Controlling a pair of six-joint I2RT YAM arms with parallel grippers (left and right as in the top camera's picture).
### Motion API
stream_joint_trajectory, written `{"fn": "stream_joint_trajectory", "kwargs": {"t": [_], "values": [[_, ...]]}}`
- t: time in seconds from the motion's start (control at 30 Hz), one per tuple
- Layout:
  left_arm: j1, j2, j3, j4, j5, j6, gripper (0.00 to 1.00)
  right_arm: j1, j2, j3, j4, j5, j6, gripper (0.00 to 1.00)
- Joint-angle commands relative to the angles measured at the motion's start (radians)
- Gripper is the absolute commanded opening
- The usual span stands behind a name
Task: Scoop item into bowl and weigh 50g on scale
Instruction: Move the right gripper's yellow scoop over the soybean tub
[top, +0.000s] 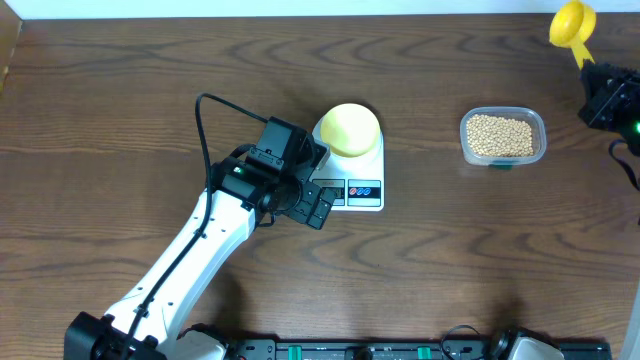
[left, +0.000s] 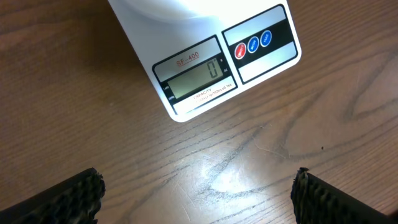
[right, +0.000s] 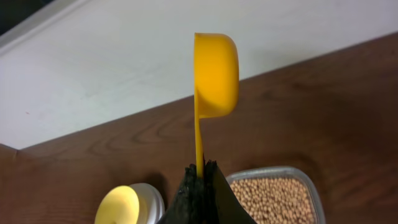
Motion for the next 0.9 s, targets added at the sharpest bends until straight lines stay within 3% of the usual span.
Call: {"fn": "stream_joint_trajectory", "kwargs": {"t": [0.0,0.27,0.47,0.87], "values": [[0.000,0.009,-0.011,0.001,-0.013,0.014,0.98,0.000,0.002,0.019,-0.021,0.071,-0.014,0.01],[0.000,0.009,-0.011,0.001,-0.013,0.014,0.98,-0.002,0.002,0.019,-0.047,0.198,-0.011,0.01],[0.000,0.009,-0.011,0.001,-0.013,0.014,0.98,-0.002,0.002,0.019,-0.135,0.199,0.086,0.01],[0.000,0.009,-0.011,0.001,-0.013,0.014,0.98,0.000,0.002,0.019,-0.062,0.273,0.112,0.01]]}}
